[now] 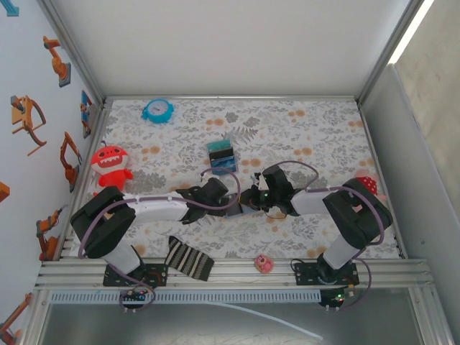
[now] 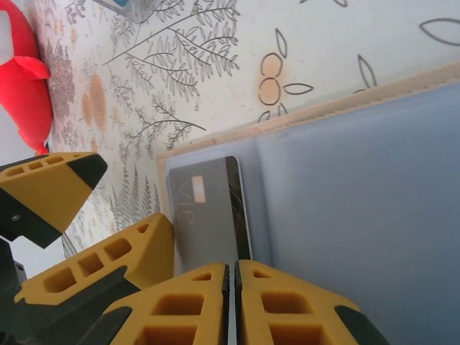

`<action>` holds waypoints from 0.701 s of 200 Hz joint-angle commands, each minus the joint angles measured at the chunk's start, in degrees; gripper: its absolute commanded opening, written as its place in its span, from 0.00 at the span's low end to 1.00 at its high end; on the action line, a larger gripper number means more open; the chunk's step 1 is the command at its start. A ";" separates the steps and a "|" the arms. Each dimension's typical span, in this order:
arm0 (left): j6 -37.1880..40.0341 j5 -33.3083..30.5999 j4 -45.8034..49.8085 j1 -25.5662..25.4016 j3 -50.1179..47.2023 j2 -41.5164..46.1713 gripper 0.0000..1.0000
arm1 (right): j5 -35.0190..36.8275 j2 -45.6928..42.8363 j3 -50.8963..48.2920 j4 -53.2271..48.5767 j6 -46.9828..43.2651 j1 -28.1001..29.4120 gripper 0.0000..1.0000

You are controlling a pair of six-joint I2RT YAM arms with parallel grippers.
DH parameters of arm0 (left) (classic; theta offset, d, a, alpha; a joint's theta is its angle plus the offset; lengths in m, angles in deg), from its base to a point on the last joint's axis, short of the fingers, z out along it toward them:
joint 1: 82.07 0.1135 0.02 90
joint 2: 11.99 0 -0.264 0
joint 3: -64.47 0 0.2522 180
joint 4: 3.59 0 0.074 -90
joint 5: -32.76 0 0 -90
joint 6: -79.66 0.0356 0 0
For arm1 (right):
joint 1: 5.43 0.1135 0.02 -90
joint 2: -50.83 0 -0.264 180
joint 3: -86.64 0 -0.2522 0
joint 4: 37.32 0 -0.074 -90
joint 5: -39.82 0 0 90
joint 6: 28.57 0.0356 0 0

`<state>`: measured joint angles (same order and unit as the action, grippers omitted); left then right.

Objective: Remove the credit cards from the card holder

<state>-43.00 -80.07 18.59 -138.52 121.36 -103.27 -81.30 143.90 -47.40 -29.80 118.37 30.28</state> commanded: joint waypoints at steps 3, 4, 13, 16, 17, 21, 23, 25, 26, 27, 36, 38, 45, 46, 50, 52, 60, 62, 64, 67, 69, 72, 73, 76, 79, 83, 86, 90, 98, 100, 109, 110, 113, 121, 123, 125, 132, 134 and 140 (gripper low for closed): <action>-0.04 0.02 2.66 -0.51 0.90 -1.15 0.97 | -0.79 -1.58 -0.46 1.41 0.23 -0.26 0.13; -0.03 0.04 2.70 -0.51 0.90 -1.17 0.97 | -0.79 -1.58 -0.47 1.45 0.25 -0.27 0.13; -0.06 -0.11 2.70 -0.54 0.91 -1.09 0.97 | -0.73 -1.66 -0.48 1.31 0.27 -0.27 0.13; -0.11 -0.09 2.73 -0.59 0.94 -1.09 0.97 | -0.71 -1.67 -0.56 1.24 0.20 -0.28 0.13; -0.11 -0.05 2.73 -0.59 0.97 -1.09 0.97 | -0.70 -1.67 -0.52 1.23 0.19 -0.28 0.13; -0.04 -0.10 2.70 -0.60 0.99 -1.10 0.97 | -0.70 -1.66 -0.58 1.16 0.16 -0.24 0.13; -0.10 -0.06 2.73 -0.60 0.99 -1.09 0.97 | -0.70 -1.65 -0.53 1.10 0.11 -0.27 0.13; -0.05 -0.10 2.73 -0.60 0.99 -1.09 0.97 | -0.64 -1.60 -0.49 1.06 0.12 -0.28 0.13; -0.08 -0.10 2.74 -0.60 0.99 -1.09 0.97 | -0.58 -1.59 -0.48 1.05 0.11 -0.28 0.14; -0.06 -0.11 2.74 -0.60 1.03 -1.04 0.97 | -0.60 -1.59 -0.52 1.01 0.10 -0.28 0.14; -0.16 -0.12 2.74 -0.60 0.99 -1.09 0.97 | -0.23 -1.57 -0.55 0.34 -0.16 -0.28 0.14; -0.17 -0.18 2.74 -0.60 0.99 -1.13 0.97 | -0.08 -1.54 -0.52 0.15 -0.32 -0.28 0.14; -0.20 -0.15 2.74 -0.55 0.99 -1.09 0.97 | 0.51 -1.50 -0.35 -0.81 -0.83 -0.31 0.15; -0.20 -0.18 2.74 -0.57 0.99 -1.09 0.97 | 0.56 -1.45 -0.33 -1.02 -0.98 -0.29 0.16; -0.23 -0.13 2.74 -0.59 0.99 -1.15 0.97 | 0.89 -1.64 -0.23 -1.91 -1.35 -0.28 0.16; -0.21 -0.18 2.74 -0.60 0.99 -1.13 0.97 | 1.12 -1.60 -0.15 -2.39 -1.50 -0.26 0.17; -0.21 -0.12 2.83 -0.60 1.12 -1.12 0.97 | 1.92 -1.67 0.29 -4.20 -2.28 -0.28 0.18; -0.21 -0.18 2.89 -0.60 1.08 -1.07 0.97 | 2.08 -1.67 0.42 -4.64 -2.54 -0.28 0.18; -0.25 -0.19 2.91 -0.55 1.08 -1.15 0.97 | 2.28 -1.67 0.41 -4.97 -2.79 -0.28 0.18; -0.27 -0.26 2.91 -0.59 1.07 -1.17 0.97 | 2.48 -1.67 0.48 -5.52 -2.99 -0.28 0.18; -0.22 -0.21 2.89 -0.59 1.07 -1.15 0.97 | 2.66 -1.65 0.60 -5.74 -3.21 -0.28 0.18; -0.27 -0.23 2.92 -0.60 1.07 -1.10 0.97 | 2.94 -1.75 0.66 -6.26 -3.43 -0.28 0.19; -0.28 -0.26 2.96 -0.60 1.07 -1.09 0.97 | 3.01 -1.84 0.70 -6.43 -3.51 -0.28 0.19; -0.26 -0.35 2.93 -0.60 1.06 -1.03 0.97 | 3.13 -1.85 0.75 -6.82 -3.63 -0.28 0.19; -0.28 -0.36 2.98 -0.60 1.07 -1.00 0.97 | 3.38 -1.91 0.85 -7.22 -3.88 -0.24 0.19; -0.26 -0.42 2.99 -0.60 1.07 -1.02 0.97 | 3.62 -2.02 0.94 -7.75 -4.20 -0.28 0.19; -0.25 -0.42 3.00 -0.60 1.07 -1.01 0.97 | 3.89 -2.10 0.96 -8.19 -4.41 -0.28 0.19; -0.23 -0.46 3.01 -0.60 1.12 -1.02 0.97 | 4.12 -2.26 1.12 -8.85 -4.69 -0.28 0.19; -0.21 -0.53 3.04 -0.60 1.15 -1.06 0.97 | 4.64 -2.44 1.29 -10.01 -5.29 -0.28 0.20; -0.21 -0.54 3.08 -0.60 1.22 -1.06 0.97 | 4.72 -2.46 1.37 -10.26 -5.41 -0.28 0.20; -0.31 -0.58 3.00 -0.60 1.16 -1.09 0.97 | 4.83 -2.55 1.47 -10.79 -5.83 -0.22 0.20; -0.30 -0.56 3.05 -0.55 1.16 -1.13 0.97 | 4.83 -2.55 1.46 -10.81 -5.81 -0.21 0.20; -0.32 -0.52 3.05 -0.59 1.22 -1.17 0.97 | 4.76 -2.55 1.46 -10.81 -5.82 -0.27 0.20; -0.38 -0.50 3.04 -0.59 1.33 -1.31 0.97 | 4.51 -2.46 1.46 -10.51 -5.78 -0.28 0.20; -0.43 -0.49 3.03 -0.60 1.34 -1.41 0.97 | 4.42 -2.40 1.46 -10.48 -5.79 -0.28 0.20; -0.39 -0.49 3.05 -0.57 1.34 -1.37 0.97 | 4.36 -2.31 1.48 -10.25 -5.75 -0.28 0.20; -0.39 -0.54 3.03 -0.58 1.43 -1.48 0.97 | 4.07 -2.08 1.34 -9.75 -5.48 -0.35 0.20; -0.43 -0.55 3.01 -0.59 1.47 -1.60 0.97 | 3.92 -2.02 1.34 -9.54 -5.45 -0.30 0.20; -0.39 -0.48 3.02 -0.59 1.51 -1.69 0.97 | 3.51 -1.79 1.18 -8.76 -5.13 -0.28 0.20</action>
<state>-43.02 -80.07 18.86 -138.71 121.67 -103.47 -78.61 142.53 -46.92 -37.02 114.31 30.28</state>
